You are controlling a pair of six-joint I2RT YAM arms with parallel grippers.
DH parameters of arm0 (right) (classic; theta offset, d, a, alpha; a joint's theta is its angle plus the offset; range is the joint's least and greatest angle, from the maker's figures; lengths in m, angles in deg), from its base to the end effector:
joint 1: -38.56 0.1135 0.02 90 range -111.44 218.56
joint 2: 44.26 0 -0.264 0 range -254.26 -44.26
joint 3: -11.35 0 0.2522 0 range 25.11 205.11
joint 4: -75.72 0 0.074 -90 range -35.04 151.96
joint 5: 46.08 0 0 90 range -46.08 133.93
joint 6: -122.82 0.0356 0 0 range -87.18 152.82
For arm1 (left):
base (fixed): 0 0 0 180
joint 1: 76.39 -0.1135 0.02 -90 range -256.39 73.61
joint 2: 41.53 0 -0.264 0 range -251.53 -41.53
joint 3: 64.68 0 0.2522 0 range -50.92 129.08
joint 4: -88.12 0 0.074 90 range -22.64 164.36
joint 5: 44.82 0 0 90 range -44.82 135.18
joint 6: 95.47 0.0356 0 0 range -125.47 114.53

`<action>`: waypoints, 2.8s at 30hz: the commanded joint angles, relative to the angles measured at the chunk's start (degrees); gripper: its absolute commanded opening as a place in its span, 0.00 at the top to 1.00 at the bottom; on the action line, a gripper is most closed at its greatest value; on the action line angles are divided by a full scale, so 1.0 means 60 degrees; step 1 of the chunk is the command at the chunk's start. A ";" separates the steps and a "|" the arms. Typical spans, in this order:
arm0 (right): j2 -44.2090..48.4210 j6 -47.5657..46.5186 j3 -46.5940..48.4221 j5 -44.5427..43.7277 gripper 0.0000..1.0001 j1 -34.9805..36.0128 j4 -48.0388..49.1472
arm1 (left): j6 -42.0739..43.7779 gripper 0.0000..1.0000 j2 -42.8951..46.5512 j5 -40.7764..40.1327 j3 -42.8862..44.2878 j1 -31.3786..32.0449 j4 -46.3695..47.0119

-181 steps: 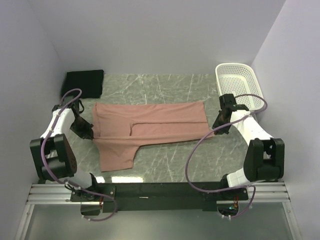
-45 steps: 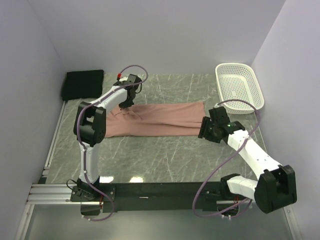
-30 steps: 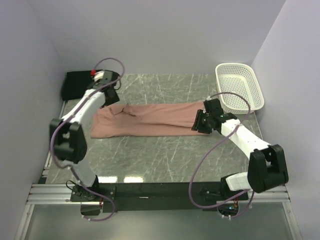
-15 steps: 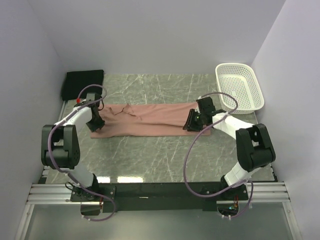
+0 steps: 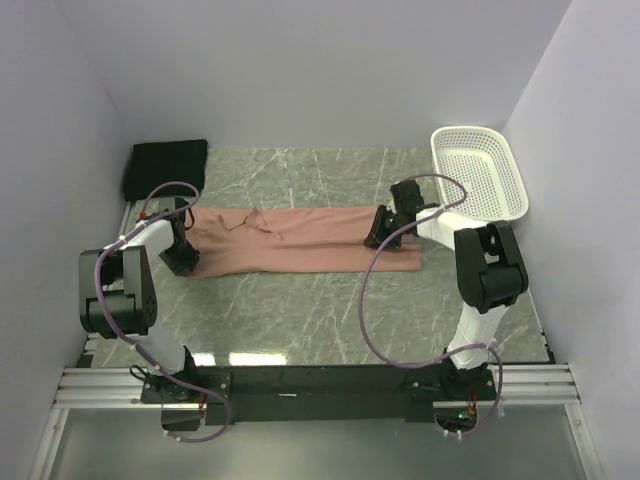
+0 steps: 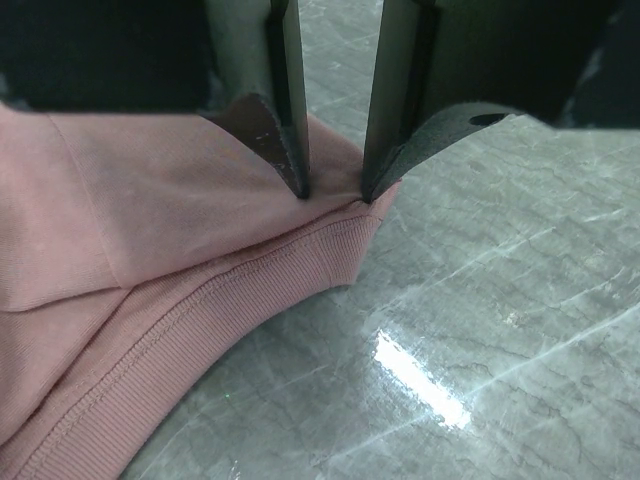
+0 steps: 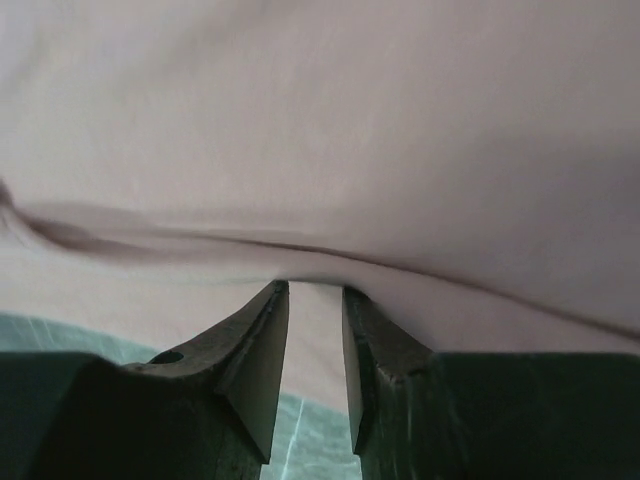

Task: Fold and stack the t-shirts

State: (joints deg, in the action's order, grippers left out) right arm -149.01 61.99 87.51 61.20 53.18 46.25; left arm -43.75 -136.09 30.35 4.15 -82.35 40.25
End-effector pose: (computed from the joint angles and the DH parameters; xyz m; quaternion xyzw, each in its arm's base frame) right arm 0.3513 0.1026 0.1565 0.0794 0.9481 0.2354 0.1985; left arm 0.2962 0.0401 0.1632 -0.3866 0.9023 0.0833 0.1714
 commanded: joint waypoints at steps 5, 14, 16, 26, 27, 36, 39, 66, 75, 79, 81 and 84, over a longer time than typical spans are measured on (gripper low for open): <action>-0.1304 0.0367 0.2592 -0.0434 0.63 -0.1087 -0.0253 | 0.0126 0.66 -0.0236 -0.0136 -0.0286 -0.0135 0.0030; 0.0303 0.0529 0.1558 -0.0391 0.60 -0.1204 0.0184 | 0.0052 0.61 0.0233 -0.0151 -0.0199 -0.0150 0.0030; 0.1047 0.0588 0.0478 -0.0098 0.60 -0.1336 0.0448 | -0.0020 0.59 0.0438 -0.0121 -0.0082 -0.0135 -0.0057; 0.2868 0.0821 -0.2472 0.0943 0.58 -0.2376 0.1268 | -0.0826 0.40 0.2196 0.0712 -0.0125 -0.0135 -0.0001; 0.2854 0.0866 -0.2575 0.1045 0.58 -0.2652 0.1357 | -0.0899 0.41 0.2196 0.0859 -0.0154 -0.0135 0.0074; 0.1990 0.1262 -0.3176 0.1252 0.59 -0.3445 0.1505 | -0.1164 0.65 0.0646 0.1359 -0.0315 -0.0164 0.0440; 0.1901 0.1262 -0.3279 0.0843 0.60 -0.3709 0.0963 | -0.0959 0.69 0.0235 0.1037 -0.0447 -0.0412 0.0397; 0.5066 -0.0246 -0.2372 -0.1037 0.59 -0.0637 -0.0694 | -0.1236 0.34 0.2621 0.1974 0.0473 0.0214 -0.0395; 0.3223 -0.0598 -0.1406 -0.1282 0.59 0.1151 -0.0517 | -0.1574 0.41 0.1333 0.1842 0.0842 0.2354 0.0249; 0.2562 -0.0628 -0.1127 -0.1517 0.59 0.1548 -0.0547 | -0.1632 0.43 0.0645 0.1594 0.0798 0.2662 0.0411; 0.2430 -0.0599 -0.1082 -0.1575 0.59 0.1695 -0.0518 | -0.1661 0.45 0.0307 0.1520 0.0696 0.2823 0.0499; 0.2341 -0.0570 -0.1068 -0.1649 0.59 0.1856 -0.0576 | -0.1880 0.46 -0.0029 0.1475 0.0286 0.2897 0.0616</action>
State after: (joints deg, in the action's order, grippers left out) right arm -134.80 59.34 78.37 53.20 63.45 42.34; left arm -53.28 -135.50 40.56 7.38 -65.54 42.39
